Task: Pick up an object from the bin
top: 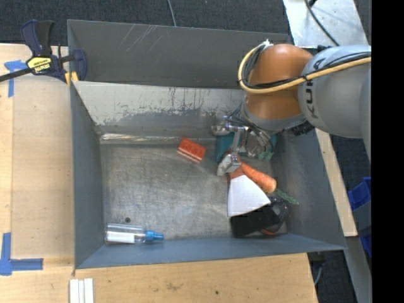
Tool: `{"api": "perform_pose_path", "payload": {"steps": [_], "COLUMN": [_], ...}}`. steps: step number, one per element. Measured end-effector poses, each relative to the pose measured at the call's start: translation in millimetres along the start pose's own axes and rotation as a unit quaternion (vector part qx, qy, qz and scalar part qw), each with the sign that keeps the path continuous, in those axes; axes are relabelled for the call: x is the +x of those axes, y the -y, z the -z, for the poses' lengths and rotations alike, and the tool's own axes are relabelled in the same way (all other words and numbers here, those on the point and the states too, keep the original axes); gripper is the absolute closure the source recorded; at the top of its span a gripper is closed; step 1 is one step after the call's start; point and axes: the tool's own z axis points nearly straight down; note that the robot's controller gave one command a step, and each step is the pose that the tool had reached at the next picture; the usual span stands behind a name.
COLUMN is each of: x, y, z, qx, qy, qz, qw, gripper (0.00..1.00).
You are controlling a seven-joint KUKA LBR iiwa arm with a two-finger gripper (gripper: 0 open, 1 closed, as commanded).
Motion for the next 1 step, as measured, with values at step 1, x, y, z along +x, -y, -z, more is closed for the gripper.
{"api": "perform_pose_path", "payload": {"steps": [1], "x": [-1.7], "y": [5.1], "z": [1.7], "qx": [0.002], "qy": [0.0004], "qz": [-0.018], "qw": [0.9998], "gripper": [0.00]}}
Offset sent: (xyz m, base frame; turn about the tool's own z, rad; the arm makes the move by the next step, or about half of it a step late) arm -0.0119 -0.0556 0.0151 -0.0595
